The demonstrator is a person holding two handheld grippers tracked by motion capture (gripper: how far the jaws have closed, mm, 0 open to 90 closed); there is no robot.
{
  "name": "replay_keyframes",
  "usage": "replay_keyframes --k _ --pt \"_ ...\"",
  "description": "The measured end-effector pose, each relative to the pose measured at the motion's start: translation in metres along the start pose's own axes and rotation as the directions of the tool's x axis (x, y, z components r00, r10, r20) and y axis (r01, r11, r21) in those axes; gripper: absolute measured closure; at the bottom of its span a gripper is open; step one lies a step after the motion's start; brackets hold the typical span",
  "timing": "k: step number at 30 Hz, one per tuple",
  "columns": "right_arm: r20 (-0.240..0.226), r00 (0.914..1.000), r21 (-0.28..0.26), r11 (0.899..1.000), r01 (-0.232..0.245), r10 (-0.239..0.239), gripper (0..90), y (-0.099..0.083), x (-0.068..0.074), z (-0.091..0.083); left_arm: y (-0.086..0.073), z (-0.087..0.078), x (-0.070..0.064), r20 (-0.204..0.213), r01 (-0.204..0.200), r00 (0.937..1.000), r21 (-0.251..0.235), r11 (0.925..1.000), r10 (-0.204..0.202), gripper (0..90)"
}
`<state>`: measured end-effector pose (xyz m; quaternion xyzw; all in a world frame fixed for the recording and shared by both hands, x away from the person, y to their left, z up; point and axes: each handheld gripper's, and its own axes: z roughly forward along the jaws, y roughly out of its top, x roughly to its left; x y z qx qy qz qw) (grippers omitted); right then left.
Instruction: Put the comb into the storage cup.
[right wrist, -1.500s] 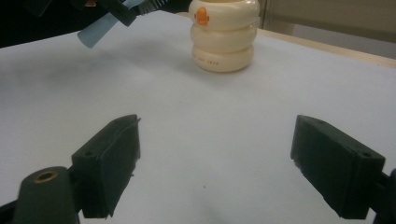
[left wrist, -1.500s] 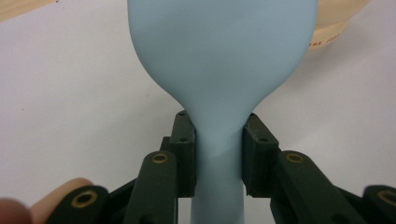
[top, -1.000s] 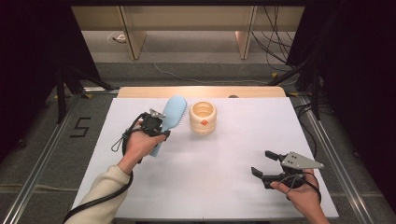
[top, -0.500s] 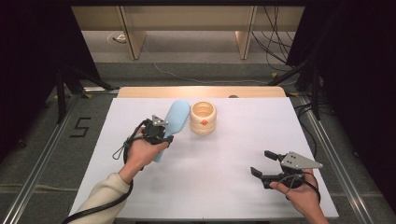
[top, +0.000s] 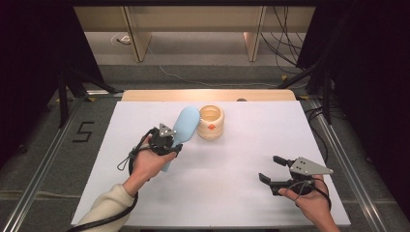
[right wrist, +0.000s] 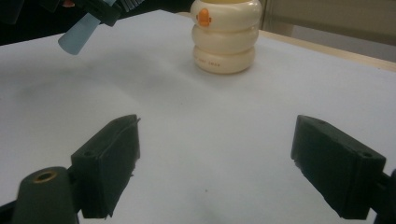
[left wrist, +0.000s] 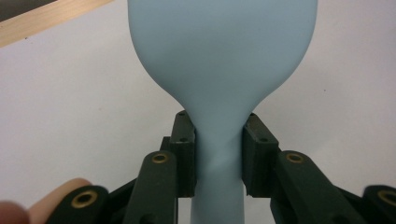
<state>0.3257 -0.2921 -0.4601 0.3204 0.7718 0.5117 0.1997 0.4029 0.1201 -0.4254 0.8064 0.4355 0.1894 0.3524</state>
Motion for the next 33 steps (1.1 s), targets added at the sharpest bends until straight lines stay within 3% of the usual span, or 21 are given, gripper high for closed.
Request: replay_keyframes --k 19,33 --pt "-0.004 1.0 -0.009 1.0 -0.005 0.005 16.0 0.004 0.003 0.002 0.0 -0.01 -0.019 0.027 -0.034 0.999 -0.038 0.9987 0.035 69.5" --pt "0.023 0.9996 -0.028 0.999 -0.014 0.015 15.8 0.007 0.005 0.003 0.001 -0.012 -0.032 0.047 -0.057 0.9971 -0.054 0.9969 0.06 69.5"
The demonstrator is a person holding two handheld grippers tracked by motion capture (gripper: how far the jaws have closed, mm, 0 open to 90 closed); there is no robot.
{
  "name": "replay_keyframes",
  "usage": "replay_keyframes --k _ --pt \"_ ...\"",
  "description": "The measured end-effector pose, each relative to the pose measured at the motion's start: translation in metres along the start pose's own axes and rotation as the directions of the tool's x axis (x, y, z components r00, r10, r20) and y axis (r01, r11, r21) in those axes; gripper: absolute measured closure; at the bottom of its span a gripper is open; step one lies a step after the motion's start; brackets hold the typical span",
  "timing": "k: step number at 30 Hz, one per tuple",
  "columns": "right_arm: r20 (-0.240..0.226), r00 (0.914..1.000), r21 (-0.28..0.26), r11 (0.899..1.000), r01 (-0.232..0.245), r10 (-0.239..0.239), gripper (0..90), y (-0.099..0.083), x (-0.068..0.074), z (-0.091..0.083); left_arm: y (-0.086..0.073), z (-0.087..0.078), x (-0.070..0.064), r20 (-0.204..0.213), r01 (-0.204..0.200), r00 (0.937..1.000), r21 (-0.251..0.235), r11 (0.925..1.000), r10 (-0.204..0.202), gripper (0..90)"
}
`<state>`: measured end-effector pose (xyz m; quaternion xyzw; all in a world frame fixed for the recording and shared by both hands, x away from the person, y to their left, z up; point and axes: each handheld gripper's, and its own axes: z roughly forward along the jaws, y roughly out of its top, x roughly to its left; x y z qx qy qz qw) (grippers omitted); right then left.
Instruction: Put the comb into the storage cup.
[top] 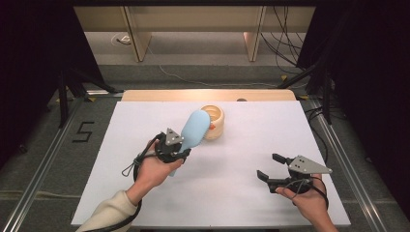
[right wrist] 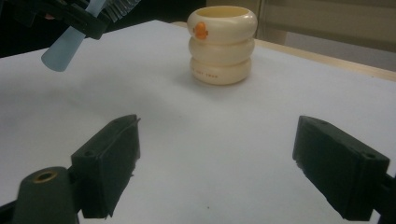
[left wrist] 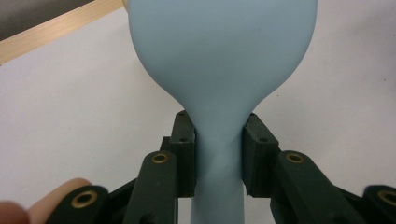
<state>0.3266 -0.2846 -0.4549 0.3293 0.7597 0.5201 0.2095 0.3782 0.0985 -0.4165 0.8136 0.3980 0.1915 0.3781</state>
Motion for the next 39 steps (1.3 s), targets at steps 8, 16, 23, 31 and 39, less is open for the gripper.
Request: replay_keyframes --k 8,16,23,31,39 --pt "-0.004 1.0 0.003 1.0 0.002 -0.002 15.8 0.0 0.001 0.002 -0.001 0.0 -0.007 0.012 -0.015 0.9998 -0.002 0.9999 0.015 69.5" --pt "-0.012 0.9999 0.001 1.0 0.0 0.0 15.8 0.002 0.005 0.004 -0.001 0.001 -0.017 0.033 -0.026 0.9991 -0.007 0.9996 0.027 69.5" --pt "-0.039 0.9992 0.001 1.0 -0.002 0.002 15.8 0.004 0.012 0.012 0.001 0.001 -0.026 0.045 -0.045 0.9979 -0.014 0.9989 0.046 69.5" --pt "-0.082 0.9966 0.01 1.0 0.004 -0.003 15.8 0.007 0.026 0.025 0.003 0.004 -0.038 0.075 -0.052 0.9958 -0.015 0.9986 0.052 69.6" --pt "-0.127 0.9919 0.021 1.0 -0.004 0.006 15.8 0.008 0.041 0.037 0.008 0.01 -0.055 0.106 -0.061 0.9923 -0.029 0.9977 0.063 69.6"
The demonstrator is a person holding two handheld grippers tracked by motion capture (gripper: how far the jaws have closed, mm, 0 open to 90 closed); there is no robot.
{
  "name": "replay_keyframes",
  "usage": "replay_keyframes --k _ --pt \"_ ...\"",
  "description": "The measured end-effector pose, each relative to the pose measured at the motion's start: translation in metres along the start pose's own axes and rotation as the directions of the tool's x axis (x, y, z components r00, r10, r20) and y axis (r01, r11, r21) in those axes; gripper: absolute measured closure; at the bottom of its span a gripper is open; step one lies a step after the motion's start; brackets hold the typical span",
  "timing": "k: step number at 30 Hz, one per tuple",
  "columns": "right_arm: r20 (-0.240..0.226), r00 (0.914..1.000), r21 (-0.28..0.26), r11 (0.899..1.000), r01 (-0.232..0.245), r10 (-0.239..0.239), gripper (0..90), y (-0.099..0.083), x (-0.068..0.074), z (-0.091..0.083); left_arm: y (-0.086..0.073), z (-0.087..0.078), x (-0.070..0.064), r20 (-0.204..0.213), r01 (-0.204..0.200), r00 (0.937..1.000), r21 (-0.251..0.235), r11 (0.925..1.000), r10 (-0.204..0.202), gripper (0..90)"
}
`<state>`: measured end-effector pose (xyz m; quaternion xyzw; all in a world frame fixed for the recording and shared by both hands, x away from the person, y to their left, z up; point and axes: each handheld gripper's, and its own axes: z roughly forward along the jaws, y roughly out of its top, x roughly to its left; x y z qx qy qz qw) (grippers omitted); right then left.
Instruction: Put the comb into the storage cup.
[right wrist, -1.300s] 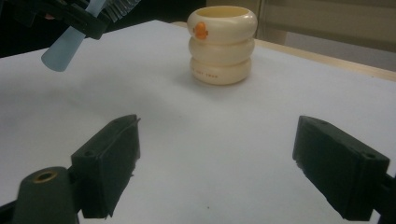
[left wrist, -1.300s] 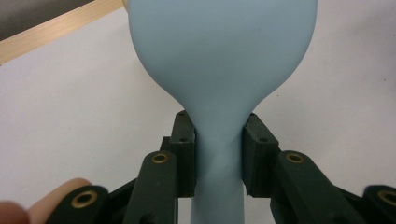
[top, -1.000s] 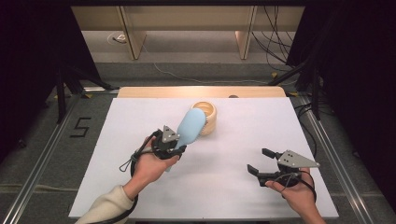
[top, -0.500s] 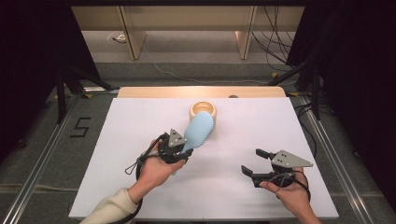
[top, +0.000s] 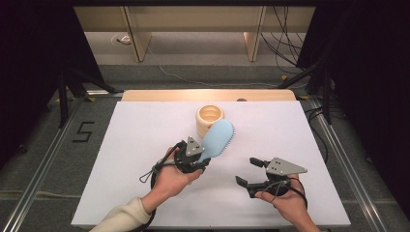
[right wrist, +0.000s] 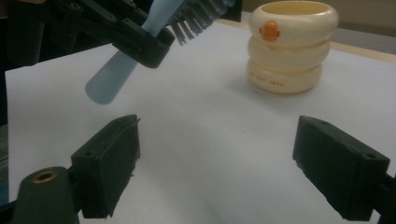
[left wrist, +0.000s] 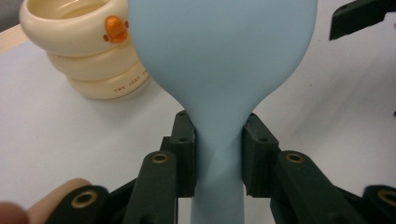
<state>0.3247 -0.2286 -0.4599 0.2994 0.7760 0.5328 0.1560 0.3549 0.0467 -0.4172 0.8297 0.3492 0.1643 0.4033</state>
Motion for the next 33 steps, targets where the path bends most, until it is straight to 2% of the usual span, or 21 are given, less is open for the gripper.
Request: replay_keyframes --k 9,17,19,25,33 --pt "-0.045 0.999 0.012 1.0 -0.004 0.004 15.7 0.001 0.015 0.018 0.002 0.007 -0.008 0.013 0.004 0.9999 0.0 1.0 -0.004 69.5" --pt "-0.089 0.9959 0.026 1.0 -0.017 0.019 15.4 0.003 0.032 0.04 0.004 0.013 -0.01 0.024 0.028 0.9993 -0.012 0.9995 -0.028 69.5" --pt "-0.106 0.9938 0.03 0.999 -0.032 0.035 15.4 0.004 0.039 0.049 0.005 0.015 -0.011 0.028 0.034 0.999 -0.015 0.9993 -0.034 69.5" --pt "-0.125 0.9914 0.048 0.998 -0.033 0.038 14.9 0.002 0.05 0.064 0.007 0.017 -0.013 0.035 0.041 0.9985 -0.019 0.999 -0.041 69.5" --pt "-0.129 0.9868 0.046 0.995 -0.094 0.099 15.0 0.001 0.053 0.076 0.008 0.019 -0.015 0.048 0.053 0.9975 -0.016 0.9984 -0.052 69.5"
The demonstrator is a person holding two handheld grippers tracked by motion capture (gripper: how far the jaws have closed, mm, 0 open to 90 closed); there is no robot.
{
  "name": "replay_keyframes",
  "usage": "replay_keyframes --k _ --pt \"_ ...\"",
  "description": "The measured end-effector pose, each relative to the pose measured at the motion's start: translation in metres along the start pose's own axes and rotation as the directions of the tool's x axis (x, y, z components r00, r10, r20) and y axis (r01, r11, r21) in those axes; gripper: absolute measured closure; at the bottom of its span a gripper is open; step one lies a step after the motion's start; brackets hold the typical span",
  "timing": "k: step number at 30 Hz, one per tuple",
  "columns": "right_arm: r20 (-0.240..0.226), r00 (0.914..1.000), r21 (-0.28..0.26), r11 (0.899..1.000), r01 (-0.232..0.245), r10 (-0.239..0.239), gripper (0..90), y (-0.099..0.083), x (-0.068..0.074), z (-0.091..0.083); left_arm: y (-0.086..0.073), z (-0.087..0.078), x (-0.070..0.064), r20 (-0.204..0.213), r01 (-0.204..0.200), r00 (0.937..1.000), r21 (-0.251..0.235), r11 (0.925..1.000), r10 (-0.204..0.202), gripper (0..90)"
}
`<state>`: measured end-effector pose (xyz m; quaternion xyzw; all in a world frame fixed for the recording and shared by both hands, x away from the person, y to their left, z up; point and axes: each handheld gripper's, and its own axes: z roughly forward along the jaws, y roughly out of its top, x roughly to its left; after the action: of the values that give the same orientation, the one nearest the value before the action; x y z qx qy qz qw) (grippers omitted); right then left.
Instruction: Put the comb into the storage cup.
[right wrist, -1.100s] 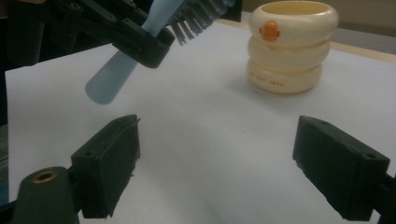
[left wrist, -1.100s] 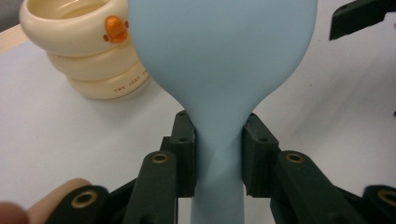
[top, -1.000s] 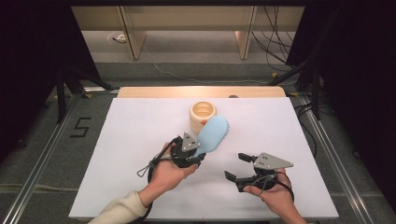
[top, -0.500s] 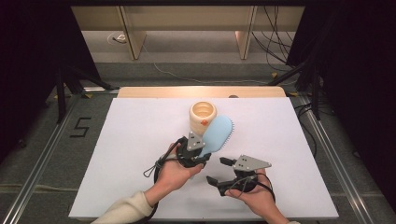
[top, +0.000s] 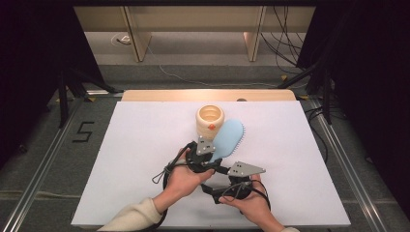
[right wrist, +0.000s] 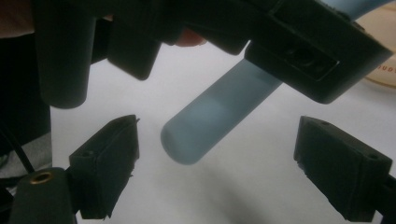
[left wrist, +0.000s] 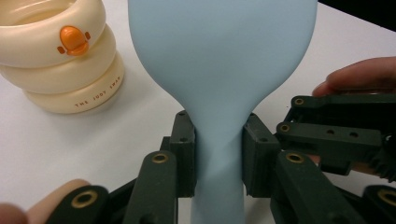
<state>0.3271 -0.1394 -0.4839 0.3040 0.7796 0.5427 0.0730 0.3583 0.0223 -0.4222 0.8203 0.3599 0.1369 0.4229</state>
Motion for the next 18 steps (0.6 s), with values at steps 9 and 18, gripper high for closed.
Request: replay_keyframes --k 9,18 --pt "0.02 0.9991 -0.001 0.999 -0.037 0.037 18.1 -0.001 0.003 0.016 0.0 0.0 -0.002 -0.001 0.002 1.0 -0.004 1.0 -0.002 69.5" --pt "0.04 0.9967 -0.031 0.997 -0.07 0.071 28.4 0.001 0.003 0.022 -0.001 0.002 -0.003 0.002 0.009 1.0 0.002 1.0 -0.009 69.5"
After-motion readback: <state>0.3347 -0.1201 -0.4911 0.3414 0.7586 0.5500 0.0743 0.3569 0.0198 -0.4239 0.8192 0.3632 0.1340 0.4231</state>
